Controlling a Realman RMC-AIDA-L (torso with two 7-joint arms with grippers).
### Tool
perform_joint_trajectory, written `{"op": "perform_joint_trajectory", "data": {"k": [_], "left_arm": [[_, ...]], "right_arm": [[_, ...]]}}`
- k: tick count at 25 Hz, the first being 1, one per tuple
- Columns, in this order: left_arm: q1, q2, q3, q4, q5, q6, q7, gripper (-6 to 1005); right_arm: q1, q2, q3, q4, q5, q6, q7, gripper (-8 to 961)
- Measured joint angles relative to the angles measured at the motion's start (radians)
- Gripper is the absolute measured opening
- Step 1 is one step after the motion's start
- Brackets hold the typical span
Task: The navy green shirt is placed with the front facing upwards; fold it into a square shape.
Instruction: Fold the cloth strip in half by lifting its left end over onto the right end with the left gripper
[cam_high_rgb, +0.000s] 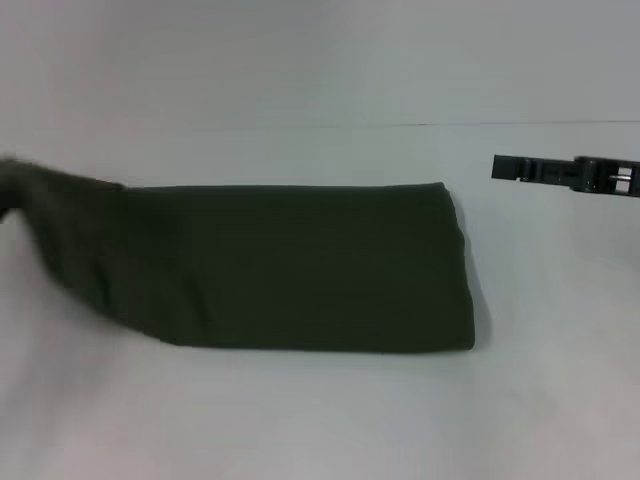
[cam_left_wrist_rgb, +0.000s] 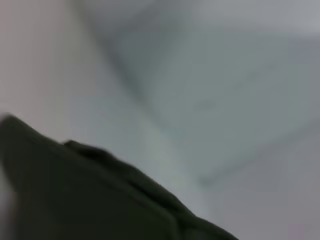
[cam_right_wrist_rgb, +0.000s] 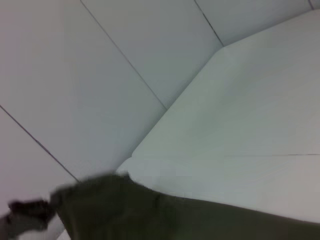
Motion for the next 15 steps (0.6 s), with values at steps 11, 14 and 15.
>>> {"op": "perform_joint_trajectory", "data": {"k": [11, 14, 15], "left_arm": [[-0.374, -0.075, 0.221, -0.462, -0.142, -0.062, 0.297, 109], [-0.409, -0.080, 0.204, -0.666, -0.153, -0.189, 0.435, 117], [-0.410, -0.081, 0.194, -0.731, -0.161, -0.234, 0.480, 120]], "right_arm": [[-0.068, -0.024, 0.009, -0.016, 0.038, -0.087, -0.030, 915], [-0.089, -0.037, 0.008, -0.019, 0.043, -0.100, -0.034, 915], [-0.095, -0.041, 0.006, -0.019, 0.043, -0.100, -0.036, 915]]}}
